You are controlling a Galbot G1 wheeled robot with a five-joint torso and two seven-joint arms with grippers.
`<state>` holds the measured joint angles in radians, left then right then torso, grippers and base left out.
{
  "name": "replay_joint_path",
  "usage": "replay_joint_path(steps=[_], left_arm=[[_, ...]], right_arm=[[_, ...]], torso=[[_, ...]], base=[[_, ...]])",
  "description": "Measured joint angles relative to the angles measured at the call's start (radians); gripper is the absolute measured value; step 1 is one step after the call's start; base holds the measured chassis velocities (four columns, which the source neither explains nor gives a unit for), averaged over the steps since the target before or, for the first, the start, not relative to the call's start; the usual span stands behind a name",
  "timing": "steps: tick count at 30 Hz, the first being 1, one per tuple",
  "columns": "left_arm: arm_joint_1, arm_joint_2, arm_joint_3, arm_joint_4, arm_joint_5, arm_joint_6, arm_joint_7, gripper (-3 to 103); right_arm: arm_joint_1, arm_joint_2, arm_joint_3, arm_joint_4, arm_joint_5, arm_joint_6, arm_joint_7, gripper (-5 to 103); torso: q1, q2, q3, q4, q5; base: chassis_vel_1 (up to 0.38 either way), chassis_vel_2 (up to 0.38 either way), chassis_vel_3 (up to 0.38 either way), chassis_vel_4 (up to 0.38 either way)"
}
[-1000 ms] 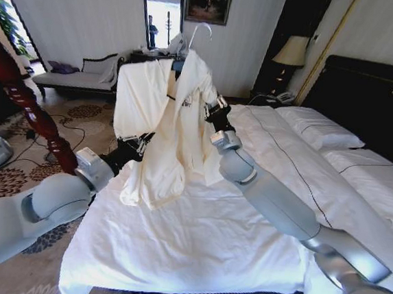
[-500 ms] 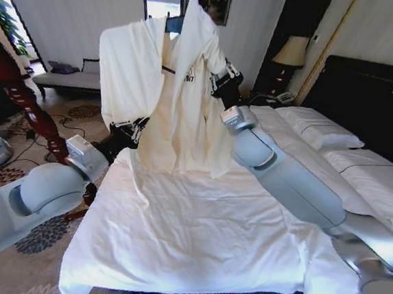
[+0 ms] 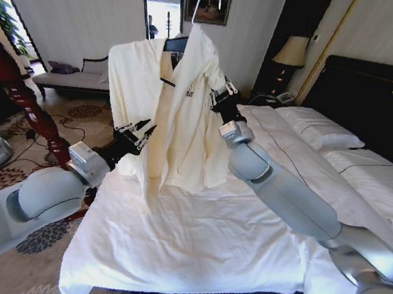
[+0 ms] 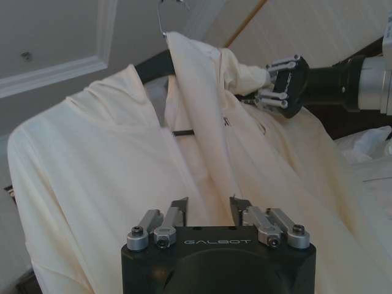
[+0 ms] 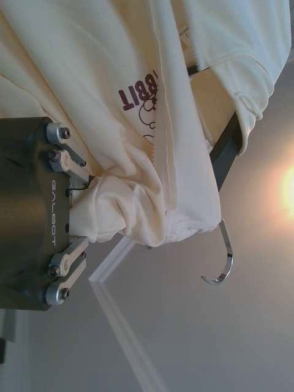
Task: Pick up the clothes from the bed and hang them on the clothes hanger.
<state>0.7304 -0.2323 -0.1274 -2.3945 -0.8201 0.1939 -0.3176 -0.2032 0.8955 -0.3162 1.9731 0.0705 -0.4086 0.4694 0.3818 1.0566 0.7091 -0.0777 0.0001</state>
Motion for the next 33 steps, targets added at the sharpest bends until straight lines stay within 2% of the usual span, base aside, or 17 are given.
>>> replay_joint_path(steps=[1, 2, 3, 4, 6, 10, 11, 13, 15, 16, 17, 20, 21, 24, 25, 28, 33], left_arm=[[0.002, 0.004, 0.0, -0.004, 0.007, -0.005, 0.003, 47], [0.006, 0.008, -0.001, -0.008, 0.012, -0.01, 0.004, 47], [0.01, 0.009, -0.003, -0.012, 0.013, -0.014, 0.004, 58], [0.015, 0.013, -0.005, -0.018, 0.014, -0.021, 0.003, 64], [0.019, 0.015, -0.006, -0.023, 0.014, -0.029, 0.0, 64], [0.025, 0.037, -0.01, -0.04, -0.003, -0.138, -0.066, 85], [0.025, 0.037, -0.01, -0.04, -0.003, -0.138, -0.066, 85], [0.025, 0.048, -0.051, -0.043, -0.078, -0.158, -0.062, 90], [0.024, 0.051, -0.116, -0.039, -0.184, -0.151, -0.029, 98], [0.022, 0.051, -0.15, -0.036, -0.238, -0.139, -0.02, 100], [0.022, 0.051, -0.15, -0.036, -0.238, -0.139, -0.02, 100], [0.017, 0.061, -0.26, -0.02, -0.396, -0.087, -0.007, 100], [0.017, 0.061, -0.26, -0.02, -0.396, -0.087, -0.007, 100], [0.014, 0.092, -0.353, 0.018, -0.488, -0.061, 0.019, 100], [0.014, 0.092, -0.353, 0.018, -0.488, -0.061, 0.019, 100], [-0.006, 0.141, -0.392, 0.08, -0.517, -0.065, 0.093, 100], [-0.022, 0.209, -0.388, 0.117, -0.524, -0.085, 0.192, 100]], right_arm=[[-0.018, -0.001, 0.01, 0.001, -0.003, 0.005, 0.002, 22], [-0.034, -0.002, 0.018, 0.002, -0.009, 0.01, 0.002, 22], [-0.049, -0.003, 0.026, 0.002, -0.014, 0.015, 0.003, 22], [-0.07, -0.005, 0.036, 0.003, -0.021, 0.021, 0.003, 22], [-0.09, -0.008, 0.045, 0.004, -0.028, 0.027, 0.002, 22], [-0.176, -0.019, 0.088, 0.006, -0.071, 0.062, -0.006, 22], [-0.176, -0.019, 0.088, 0.006, -0.071, 0.062, -0.006, 22], [-0.225, -0.036, 0.119, 0.013, -0.096, 0.086, -0.011, 22], [-0.257, -0.054, 0.141, 0.021, -0.112, 0.11, -0.011, 22], [-0.267, -0.06, 0.149, 0.023, -0.117, 0.122, -0.011, 22], [-0.267, -0.06, 0.149, 0.023, -0.117, 0.122, -0.011, 22], [-0.288, -0.079, 0.17, 0.027, -0.129, 0.18, -0.012, 22], [-0.288, -0.079, 0.17, 0.027, -0.129, 0.18, -0.012, 22], [-0.292, -0.097, 0.177, 0.036, -0.129, 0.231, -0.015, 22], [-0.292, -0.097, 0.177, 0.036, -0.129, 0.231, -0.015, 22], [-0.293, -0.097, 0.177, 0.039, -0.136, 0.266, -0.018, 22], [-0.287, -0.088, 0.17, 0.039, -0.173, 0.298, -0.032, 22]], torso=[[0.0, 0.0, 0.0, 0.0, 0.0], [0.0, 0.0, 0.0, 0.0, 0.0], [0.0, 0.0, 0.0, 0.0001, -0.0001], [0.0, 0.0, 0.0, 0.0, 0.0], [0.0, 0.0, 0.0, 0.0, 0.0], [0.0, 0.0, 0.0, 0.0002, -0.0001], [0.0, 0.0, 0.0, 0.0002, -0.0001], [0.0, 0.0, 0.0, 0.0003, 0.0002], [0.0, 0.0, 0.0, -0.0005, 0.0001], [0.0, 0.0, 0.0, -0.0005, 0.0002], [0.0, 0.0, 0.0, -0.0005, 0.0002], [0.0, 0.0, 0.0, 0.0002, -0.0001], [0.0, 0.0, 0.0, 0.0002, -0.0001], [0.0, 0.0, 0.0, 0.0, -0.0002], [0.0, 0.0, 0.0, 0.0, -0.0002], [0.0, 0.0, 0.0, 0.0, -0.0001], [0.0, 0.0, 0.0, 0.0002, -0.0001]], base=[[0.0, 0.0, 0.0, 0.0], [0.0, 0.0, 0.0, 0.0], [0.0, 0.0, 0.0, 0.0], [0.0, 0.0, 0.0, 0.0], [0.0, 0.0, 0.0, 0.0], [0.0, 0.0, 0.0, 0.0], [0.0, 0.0, 0.0, 0.0], [0.0, 0.0, 0.0, 0.0], [0.0, 0.0, 0.0, 0.0], [0.0, 0.0, 0.0, 0.0], [0.0, 0.0, 0.0, 0.0], [0.0, 0.0, 0.0, 0.0], [0.0, 0.0, 0.0, 0.0], [0.0, 0.0, 0.0, 0.0], [0.0, 0.0, 0.0, 0.0], [0.0, 0.0, 0.0, 0.0], [0.0, 0.0, 0.0, 0.0]])
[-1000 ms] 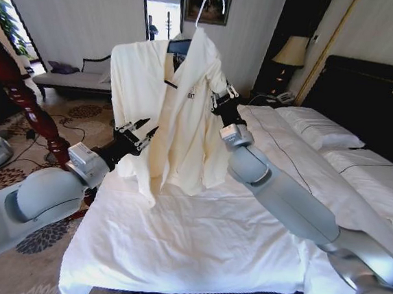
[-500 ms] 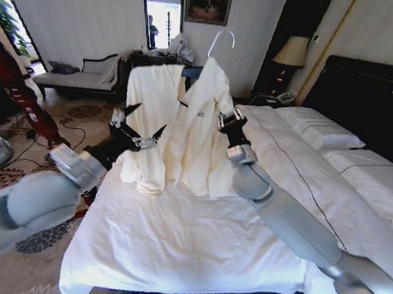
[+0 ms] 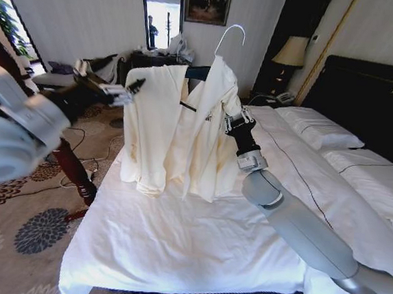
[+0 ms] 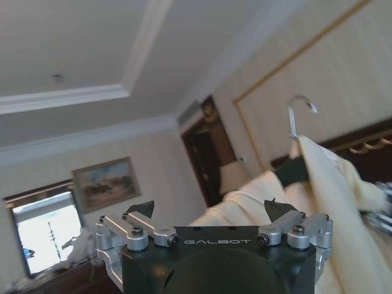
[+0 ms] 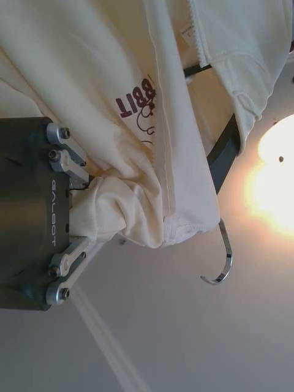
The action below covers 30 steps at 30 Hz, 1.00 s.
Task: Pick up the clothes from the bed and hang them on the clothes hanger.
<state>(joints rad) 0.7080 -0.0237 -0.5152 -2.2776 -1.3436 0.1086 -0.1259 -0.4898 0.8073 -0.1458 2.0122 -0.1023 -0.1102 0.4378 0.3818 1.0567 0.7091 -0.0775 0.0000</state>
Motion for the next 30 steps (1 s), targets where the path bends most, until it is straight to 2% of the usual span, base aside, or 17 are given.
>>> replay_joint_path(steps=[6, 10, 15, 22, 25, 28, 30], left_arm=[[-0.004, 0.023, 0.057, 0.024, 0.055, -0.02, 0.059, 100], [-0.012, 0.009, 0.098, 0.032, 0.104, -0.029, 0.064, 100], [-0.014, 0.002, 0.104, 0.026, 0.109, -0.029, 0.06, 100], [-0.008, 0.009, 0.111, 0.019, 0.076, -0.022, 0.054, 100], [-0.001, 0.001, 0.117, -0.006, 0.035, -0.008, 0.041, 102], [0.003, -0.001, 0.12, -0.024, 0.004, 0.004, 0.031, 100], [0.011, -0.009, 0.13, -0.061, -0.016, 0.007, 0.029, 97]], right_arm=[[0.014, 0.012, -0.006, -0.004, -0.058, 0.032, -0.015, 22], [0.026, 0.022, -0.014, -0.008, -0.101, 0.055, -0.027, 22], [0.026, 0.036, -0.026, -0.01, -0.175, 0.1, -0.047, 22], [0.033, 0.048, -0.028, -0.02, -0.257, 0.164, -0.061, 22], [0.045, 0.056, -0.027, -0.04, -0.304, 0.213, -0.064, 22], [0.05, 0.062, -0.022, -0.06, -0.322, 0.24, -0.061, 22], [0.068, 0.075, -0.024, -0.093, -0.349, 0.292, -0.059, 22]], torso=[[0.0, 0.0, 0.0, -0.0002, -0.0002], [0.0, 0.0, 0.0, -0.0003, -0.0003], [0.0, 0.0, 0.0, -0.0001, -0.0002], [0.0, 0.0, 0.0, -0.0002, 0.0], [0.0, 0.0, 0.0, -0.0002, -0.0002], [0.0, 0.0, 0.0, -0.0002, 0.0], [0.0, 0.0, 0.0, -0.0003, 0.0004]], base=[[0.0, 0.0, 0.0, 0.0], [0.0, 0.0, 0.0, 0.0], [0.0, 0.0, 0.0, 0.0], [0.0, 0.0, 0.0, 0.0], [0.0, 0.0, 0.0, 0.0], [0.0, 0.0, 0.0, 0.0], [0.0, 0.0, 0.0, 0.0]])
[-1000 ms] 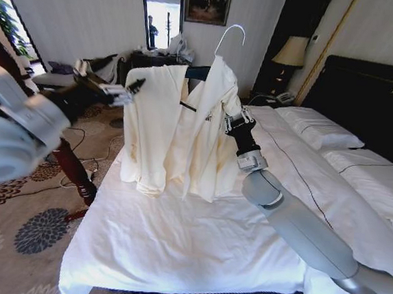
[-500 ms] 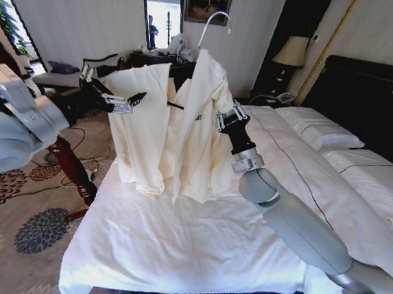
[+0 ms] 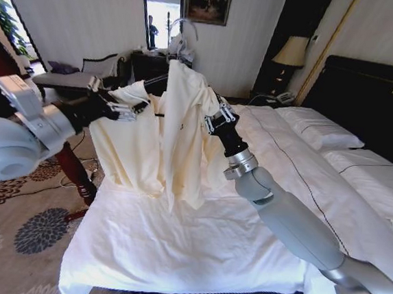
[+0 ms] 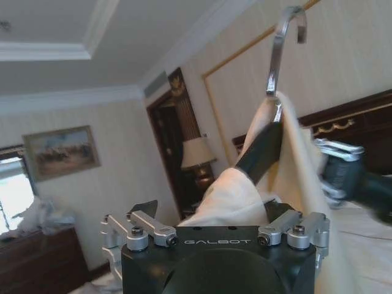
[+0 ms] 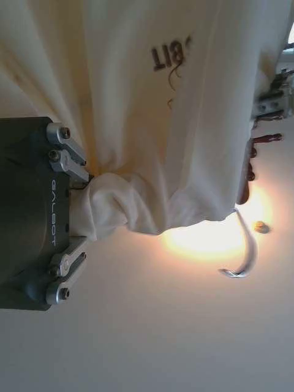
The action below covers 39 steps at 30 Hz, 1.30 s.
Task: Pick up the clothes from the bed and hang them on the clothes hanger.
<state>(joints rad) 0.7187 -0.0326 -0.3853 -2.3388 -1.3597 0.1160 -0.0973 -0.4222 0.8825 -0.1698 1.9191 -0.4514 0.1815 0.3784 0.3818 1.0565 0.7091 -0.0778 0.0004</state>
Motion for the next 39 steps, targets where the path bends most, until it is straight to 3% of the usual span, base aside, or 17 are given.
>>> replay_joint_path(steps=[5, 7, 8, 12, 14, 18, 25, 33, 39], left_arm=[[0.011, -0.017, 0.012, -0.023, -0.007, 0.011, -0.014, 82], [0.018, -0.019, 0.015, -0.029, -0.013, 0.016, -0.019, 71], [0.018, -0.019, 0.015, -0.029, -0.013, 0.016, -0.019, 71], [0.028, -0.022, 0.021, -0.041, -0.024, 0.024, -0.025, 49], [0.031, -0.024, 0.023, -0.043, -0.024, 0.024, -0.026, 49], [0.048, -0.041, 0.039, -0.042, 0.002, 0.014, -0.02, 30], [0.055, -0.059, 0.043, -0.042, 0.01, 0.006, -0.035, 28], [0.06, -0.096, 0.044, -0.037, 0.033, -0.021, -0.071, 28], [0.063, -0.112, 0.043, -0.041, 0.039, -0.025, -0.089, 28]], right_arm=[[0.045, 0.018, -0.027, -0.04, -0.012, 0.067, 0.017, 24], [0.06, 0.023, -0.042, -0.052, -0.016, 0.088, 0.021, 25], [0.06, 0.023, -0.042, -0.052, -0.016, 0.088, 0.021, 25], [0.091, 0.033, -0.055, -0.083, -0.022, 0.115, 0.031, 25], [0.098, 0.035, -0.058, -0.089, -0.022, 0.12, 0.034, 25], [0.13, 0.043, -0.07, -0.105, -0.021, 0.13, 0.035, 27], [0.139, 0.041, -0.083, -0.108, 0.005, 0.136, 0.016, 27], [0.107, 0.006, -0.118, -0.061, 0.117, 0.082, -0.011, 29], [0.105, -0.001, -0.135, -0.038, 0.142, 0.048, -0.003, 29]], torso=[[0.0, 0.0, 0.0, 0.0002, -0.0005], [0.0, 0.0, 0.0, 0.0003, -0.0004], [0.0, 0.0, 0.0, 0.0003, -0.0004], [0.0, 0.0, 0.0, 0.0, -0.0003], [0.0, 0.0, 0.0, 0.0002, -0.0004], [0.0, 0.0, 0.0, 0.0001, -0.0005], [0.0, 0.0, 0.0, 0.0002, -0.0003], [0.0, 0.0, 0.0, 0.0, -0.0004], [0.0, 0.0, 0.0, 0.0001, -0.0004]], base=[[0.0, 0.0, 0.0, 0.0], [0.0, 0.0, 0.0, 0.0], [0.0, 0.0, 0.0, 0.0], [0.0, 0.0, 0.0, 0.0], [0.0, 0.0, 0.0, 0.0], [0.0, 0.0, 0.0, 0.0], [0.0, 0.0, 0.0, 0.0], [0.0, 0.0, 0.0, 0.0], [0.0, 0.0, 0.0, 0.0]])
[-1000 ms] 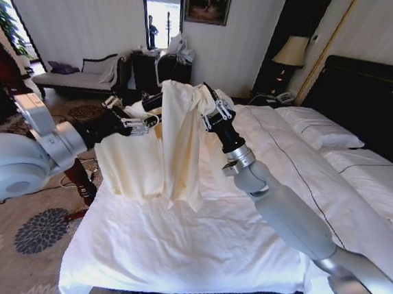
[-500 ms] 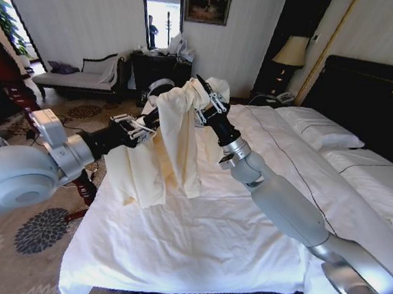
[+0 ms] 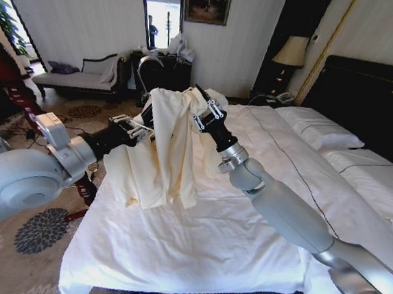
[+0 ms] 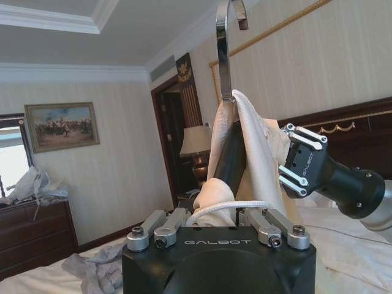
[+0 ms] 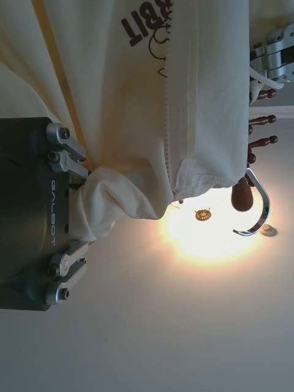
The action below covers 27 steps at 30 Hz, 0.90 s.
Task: Pick up the clothes from the bed and hang them on the clothes hanger.
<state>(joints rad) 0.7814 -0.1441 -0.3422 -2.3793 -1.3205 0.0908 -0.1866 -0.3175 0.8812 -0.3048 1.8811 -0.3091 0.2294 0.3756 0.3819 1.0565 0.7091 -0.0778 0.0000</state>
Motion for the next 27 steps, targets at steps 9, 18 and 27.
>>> replay_joint_path(steps=[9, 18, 27], left_arm=[[-0.008, -0.01, -0.01, 0.009, 0.001, -0.023, -0.024, 18], [-0.009, -0.016, -0.013, 0.02, 0.002, -0.022, -0.037, 18], [-0.011, -0.008, -0.021, 0.017, -0.03, -0.012, -0.049, 18]], right_arm=[[-0.008, -0.017, -0.014, 0.049, 0.034, -0.008, -0.039, 48], [-0.033, -0.035, 0.008, 0.076, 0.073, -0.026, -0.075, 82], [-0.1, -0.109, 0.046, 0.123, 0.239, -0.049, -0.076, 100]], torso=[[0.0, 0.0, 0.0, 0.0004, 0.0], [0.0, 0.0, 0.0, 0.0, 0.0], [0.0, 0.0, 0.0, 0.0001, 0.0001]], base=[[0.0, 0.0, 0.0, 0.0], [0.0, 0.0, 0.0, 0.0], [0.0, 0.0, 0.0, 0.0]])
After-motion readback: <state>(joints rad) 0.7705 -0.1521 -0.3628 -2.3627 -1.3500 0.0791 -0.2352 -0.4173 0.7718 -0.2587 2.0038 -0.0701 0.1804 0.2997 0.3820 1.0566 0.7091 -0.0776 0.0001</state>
